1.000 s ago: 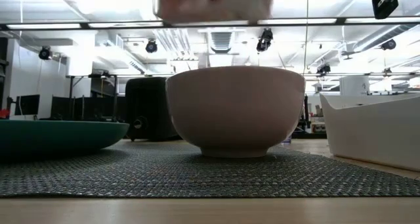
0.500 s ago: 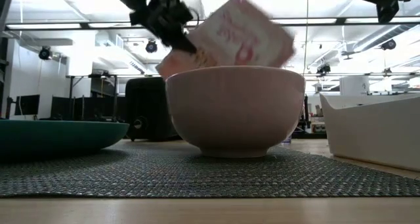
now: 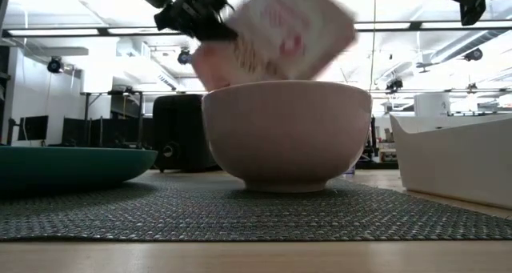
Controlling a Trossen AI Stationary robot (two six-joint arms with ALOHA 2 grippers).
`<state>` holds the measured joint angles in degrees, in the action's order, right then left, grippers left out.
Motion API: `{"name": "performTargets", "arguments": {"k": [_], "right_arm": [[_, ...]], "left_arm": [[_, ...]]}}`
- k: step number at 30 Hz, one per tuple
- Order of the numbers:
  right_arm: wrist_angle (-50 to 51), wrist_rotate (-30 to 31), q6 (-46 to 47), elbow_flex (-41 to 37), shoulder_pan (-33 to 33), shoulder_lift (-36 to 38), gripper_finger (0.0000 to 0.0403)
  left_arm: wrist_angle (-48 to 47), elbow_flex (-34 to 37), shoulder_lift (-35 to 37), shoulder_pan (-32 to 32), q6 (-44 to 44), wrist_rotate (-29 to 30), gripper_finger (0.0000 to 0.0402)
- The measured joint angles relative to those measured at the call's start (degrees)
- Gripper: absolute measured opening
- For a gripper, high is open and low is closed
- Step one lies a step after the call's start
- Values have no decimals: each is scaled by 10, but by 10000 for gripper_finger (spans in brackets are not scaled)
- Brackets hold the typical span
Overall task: Arrange a breakfast setting
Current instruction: Pour the cereal into the white bowl
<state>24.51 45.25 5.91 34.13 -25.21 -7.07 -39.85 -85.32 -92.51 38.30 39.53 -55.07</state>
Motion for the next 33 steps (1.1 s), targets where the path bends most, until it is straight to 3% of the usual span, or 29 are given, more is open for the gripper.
{"name": "performTargets", "arguments": {"k": [4, 10, 15, 21, 28, 33], "right_arm": [[-38, 0, -5, -18, 0, 0, 22], [-172, -4, -68, -67, 0, -7, 22], [-274, -61, -147, -90, 0, -50, 22], [-392, -108, -233, -95, 0, -134, 22], [-466, -102, -288, -61, 0, -219, 25], [-467, -58, -291, -8, 0, -281, 59]], "left_arm": [[47, 4, 19, 0, 15, -95, 0], [191, 22, 32, -15, -65, -102, 0], [295, 49, 54, -18, -177, -39, 0], [522, 133, 138, -18, -366, 23, 0], [654, 254, 267, -26, -396, 103, 0], [692, 330, 320, -28, -393, 154, 0]]}}
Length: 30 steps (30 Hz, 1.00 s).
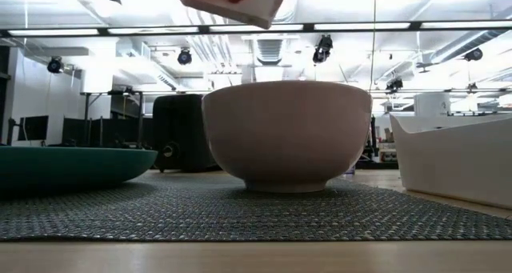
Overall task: Arrange a breakfast setting
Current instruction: Pour the cereal into the white bowl
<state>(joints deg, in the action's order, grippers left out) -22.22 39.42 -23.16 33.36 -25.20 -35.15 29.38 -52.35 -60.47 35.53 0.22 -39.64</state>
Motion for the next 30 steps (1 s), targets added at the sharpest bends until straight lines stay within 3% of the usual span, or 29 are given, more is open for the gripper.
{"name": "performTargets", "arguments": {"k": [8, 14, 20, 24, 30], "right_arm": [[3, 20, 2, 98, 8, -106, 183], [12, 15, -15, 173, 53, -191, 252], [21, -62, -8, 260, 118, -255, 279], [64, -77, -1, 318, 151, -280, 281], [122, -157, 29, 384, 190, -316, 281]], "left_arm": [[207, 119, 27, 0, -65, 30, 0], [298, 156, 0, -5, -117, 33, 0], [358, 162, -47, -22, -139, 27, 0], [387, 153, -71, -29, -151, -3, 0], [403, 137, -105, -37, -158, -16, 0]]}}
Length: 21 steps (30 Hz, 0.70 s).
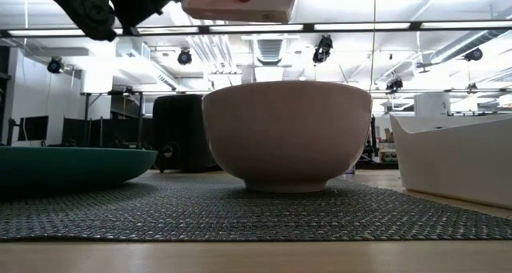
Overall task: Arrange a breakfast setting
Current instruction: Pour the cereal into the white bowl
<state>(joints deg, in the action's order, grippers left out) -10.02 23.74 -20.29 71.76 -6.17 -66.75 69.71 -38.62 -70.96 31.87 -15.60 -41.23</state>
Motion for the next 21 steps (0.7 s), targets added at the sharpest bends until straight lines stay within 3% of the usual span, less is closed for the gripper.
{"name": "performTargets", "arguments": {"k": [3, 6, 8, 13, 21], "right_arm": [[1, -3, -6, 26, 13, -18, 274], [9, -3, -7, 49, 20, -31, 239], [21, -2, -8, 60, 21, -39, 194], [24, -4, -17, 62, 22, -42, 34], [26, -1, 5, 47, 24, -22, 9]], "left_arm": [[17, -7, -17, -4, -8, -4, 0], [20, -13, -29, -4, -15, -4, 0], [21, -17, -36, -4, -15, -4, 0], [25, -25, -54, -4, -18, -16, 0], [23, -42, -70, -4, -50, -15, 11]]}}
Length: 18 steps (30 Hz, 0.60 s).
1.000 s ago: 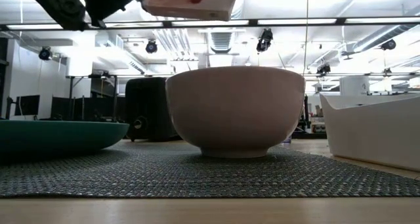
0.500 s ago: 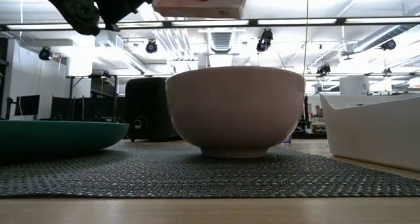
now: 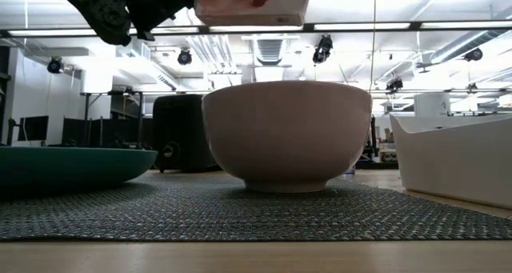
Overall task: Arrange a breakfast setting
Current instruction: Pour the cereal into the white bowl
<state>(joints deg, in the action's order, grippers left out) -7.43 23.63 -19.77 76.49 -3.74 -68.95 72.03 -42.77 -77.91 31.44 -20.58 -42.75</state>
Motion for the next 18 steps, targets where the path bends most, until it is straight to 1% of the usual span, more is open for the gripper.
{"name": "performTargets", "arguments": {"k": [4, 8, 12, 14, 16, 18], "right_arm": [[3, 13, 3, -10, 1, 17, 9], [17, 58, -1, -18, 2, 46, 9], [43, 83, 13, -20, 7, 91, 8], [64, 123, 20, -20, 7, 113, 8], [87, 189, 20, -23, 7, 133, 8], [103, 269, 19, -32, 8, 151, 8]], "left_arm": [[-3, -10, -5, 2, -4, -19, 52], [-42, -20, -5, 8, -2, -24, 114], [-59, -27, -4, 25, -1, -28, 179], [-61, -31, -4, 40, -10, -32, 208], [-61, -35, -4, 56, -24, -32, 232], [-60, -37, -1, 68, -29, -32, 252]]}}
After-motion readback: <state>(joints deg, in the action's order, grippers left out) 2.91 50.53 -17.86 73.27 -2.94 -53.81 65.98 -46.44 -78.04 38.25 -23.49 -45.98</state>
